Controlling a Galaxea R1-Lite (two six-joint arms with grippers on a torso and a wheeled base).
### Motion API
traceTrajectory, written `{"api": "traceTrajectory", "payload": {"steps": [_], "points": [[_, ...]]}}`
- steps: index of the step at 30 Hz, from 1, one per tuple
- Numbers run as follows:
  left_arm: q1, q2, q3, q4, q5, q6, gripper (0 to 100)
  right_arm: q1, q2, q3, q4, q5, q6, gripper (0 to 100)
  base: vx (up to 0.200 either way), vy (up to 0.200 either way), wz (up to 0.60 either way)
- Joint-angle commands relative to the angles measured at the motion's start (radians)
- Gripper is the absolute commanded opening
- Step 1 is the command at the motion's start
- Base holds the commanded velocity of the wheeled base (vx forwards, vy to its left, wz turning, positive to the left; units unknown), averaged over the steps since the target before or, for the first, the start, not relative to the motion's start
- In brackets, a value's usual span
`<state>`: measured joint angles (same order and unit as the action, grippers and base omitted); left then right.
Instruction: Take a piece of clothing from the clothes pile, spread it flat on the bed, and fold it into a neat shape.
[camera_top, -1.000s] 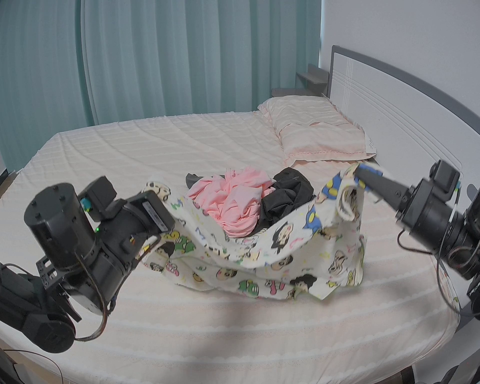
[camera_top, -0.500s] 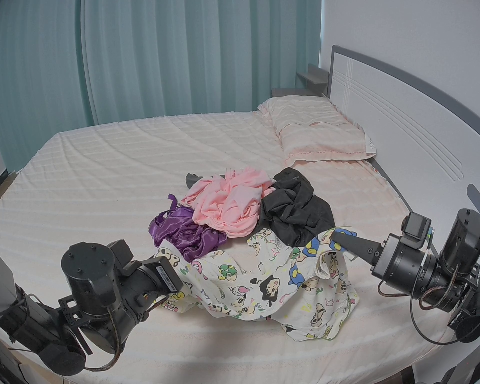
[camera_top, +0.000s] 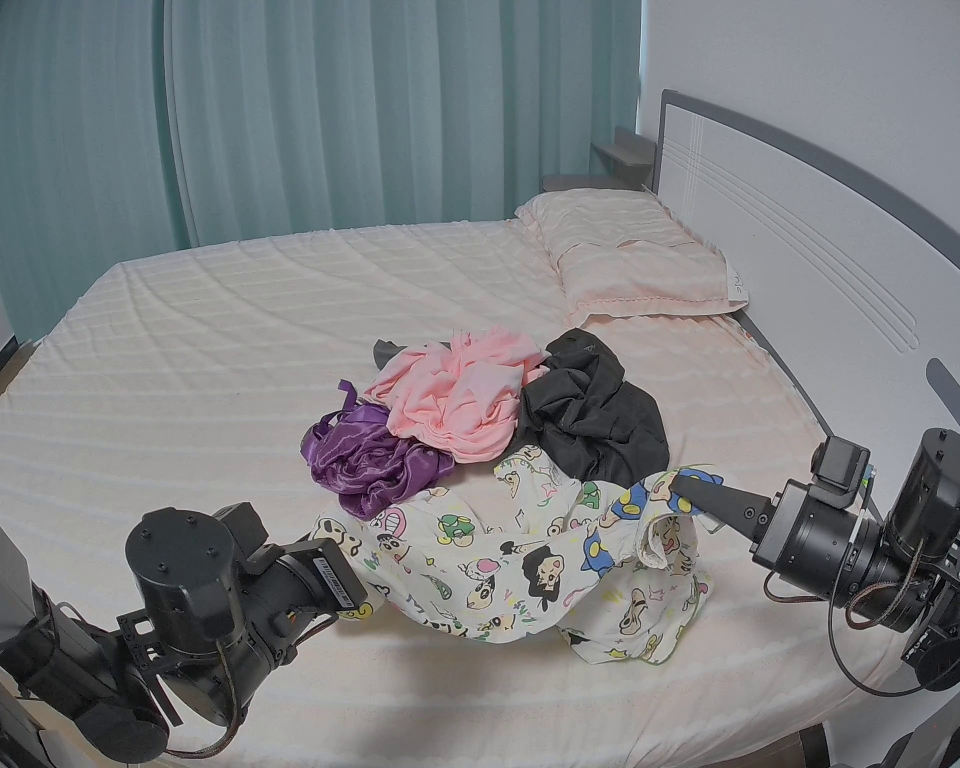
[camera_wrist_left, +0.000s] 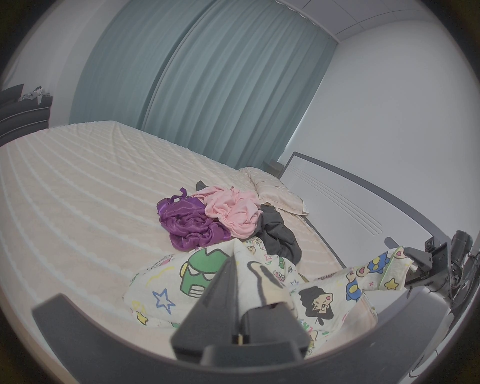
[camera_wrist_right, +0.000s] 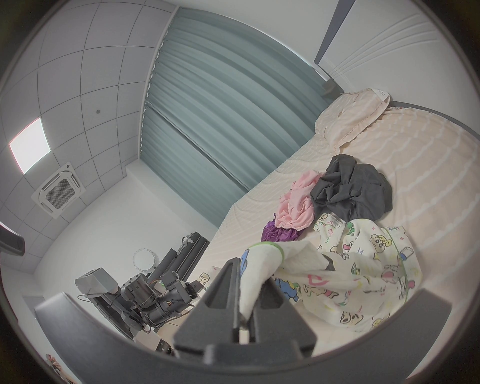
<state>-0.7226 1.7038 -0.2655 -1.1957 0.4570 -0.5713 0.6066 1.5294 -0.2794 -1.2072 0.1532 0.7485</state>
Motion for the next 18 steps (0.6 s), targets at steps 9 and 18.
{"api": "traceTrajectory", "payload": {"steps": [9, 18], "points": [[-0.021, -0.038, 0.023, 0.001, 0.002, -0.006, 0, 0.002, -0.025, 0.002, 0.000, 0.003, 0.002, 0, -0.022, 0.000, 0.00], [-0.041, -0.038, 0.031, 0.001, 0.017, -0.013, 0, 0.002, -0.023, 0.002, 0.002, 0.005, 0.003, 0, 0.000, 0.000, 0.00]]}}
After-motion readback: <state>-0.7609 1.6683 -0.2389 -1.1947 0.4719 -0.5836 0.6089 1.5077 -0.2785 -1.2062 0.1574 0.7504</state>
